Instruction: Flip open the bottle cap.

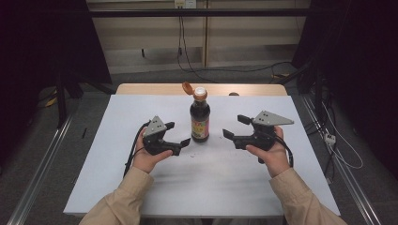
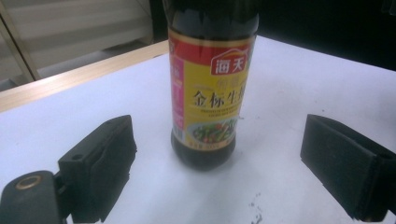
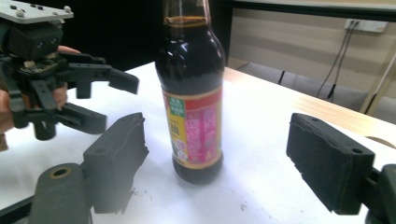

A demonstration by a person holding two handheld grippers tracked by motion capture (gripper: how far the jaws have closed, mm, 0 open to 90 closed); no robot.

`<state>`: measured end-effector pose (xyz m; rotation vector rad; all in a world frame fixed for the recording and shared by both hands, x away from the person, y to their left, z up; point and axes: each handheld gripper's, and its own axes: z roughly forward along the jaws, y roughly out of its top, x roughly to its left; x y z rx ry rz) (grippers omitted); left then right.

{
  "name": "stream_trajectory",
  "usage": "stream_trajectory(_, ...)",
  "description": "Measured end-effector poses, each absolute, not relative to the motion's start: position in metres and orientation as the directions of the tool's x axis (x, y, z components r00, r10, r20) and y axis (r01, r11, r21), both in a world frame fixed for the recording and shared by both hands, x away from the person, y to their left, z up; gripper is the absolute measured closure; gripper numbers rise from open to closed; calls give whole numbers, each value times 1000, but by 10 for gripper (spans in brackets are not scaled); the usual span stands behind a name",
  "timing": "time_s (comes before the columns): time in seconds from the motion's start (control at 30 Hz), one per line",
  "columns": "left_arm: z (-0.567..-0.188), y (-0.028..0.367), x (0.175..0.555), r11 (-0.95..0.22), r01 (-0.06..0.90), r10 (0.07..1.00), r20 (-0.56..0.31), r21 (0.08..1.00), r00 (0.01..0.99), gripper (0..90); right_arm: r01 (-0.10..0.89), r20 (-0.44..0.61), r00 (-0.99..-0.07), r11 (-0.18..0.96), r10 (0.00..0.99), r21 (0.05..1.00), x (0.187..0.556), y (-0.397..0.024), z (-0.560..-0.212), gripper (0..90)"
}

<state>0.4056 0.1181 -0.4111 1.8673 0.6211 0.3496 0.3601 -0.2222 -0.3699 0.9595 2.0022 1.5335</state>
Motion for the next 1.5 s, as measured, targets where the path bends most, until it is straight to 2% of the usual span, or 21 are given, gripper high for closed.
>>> stream_trajectory(0.1, -411, 123, 403, -279, 249, 571, -48, 928, 820, 90, 255, 55, -653, 150, 755, 955, 356, -227, -374, 160)
stream_trajectory(1.5, -419, 194, 361, -307, 263, 578, -41, 915, 815, 91, 282, 46, -617, 166, 786, 945, 305, -256, -422, 140)
